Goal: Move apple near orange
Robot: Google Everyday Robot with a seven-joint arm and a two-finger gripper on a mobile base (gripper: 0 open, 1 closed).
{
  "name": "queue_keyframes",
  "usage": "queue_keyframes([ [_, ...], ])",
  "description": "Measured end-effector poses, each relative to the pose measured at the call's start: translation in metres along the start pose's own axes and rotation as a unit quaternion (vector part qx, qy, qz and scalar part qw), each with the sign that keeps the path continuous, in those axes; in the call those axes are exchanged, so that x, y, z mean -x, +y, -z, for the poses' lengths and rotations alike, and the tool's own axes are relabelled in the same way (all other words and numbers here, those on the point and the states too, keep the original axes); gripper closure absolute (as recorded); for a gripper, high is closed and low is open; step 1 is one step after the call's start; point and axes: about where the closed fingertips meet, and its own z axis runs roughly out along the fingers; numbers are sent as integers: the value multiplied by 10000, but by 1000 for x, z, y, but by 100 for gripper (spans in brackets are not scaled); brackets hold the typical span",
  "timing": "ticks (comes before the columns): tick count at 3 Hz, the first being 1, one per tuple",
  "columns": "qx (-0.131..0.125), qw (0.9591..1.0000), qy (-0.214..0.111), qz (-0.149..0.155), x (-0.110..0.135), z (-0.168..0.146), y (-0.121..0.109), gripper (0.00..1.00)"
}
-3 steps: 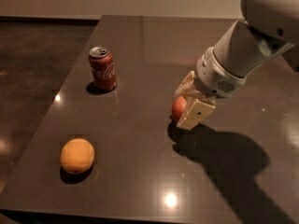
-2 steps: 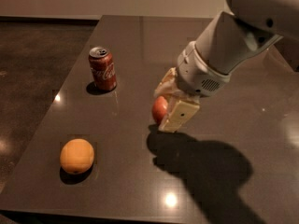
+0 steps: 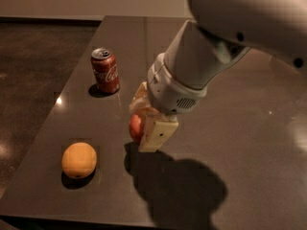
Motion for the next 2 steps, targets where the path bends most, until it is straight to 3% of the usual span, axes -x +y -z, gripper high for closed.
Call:
queue_keyframes([
  [1, 127, 9995, 140, 265, 13, -23, 5, 100],
  [2, 230, 9988, 250, 340, 19, -42, 5, 100],
])
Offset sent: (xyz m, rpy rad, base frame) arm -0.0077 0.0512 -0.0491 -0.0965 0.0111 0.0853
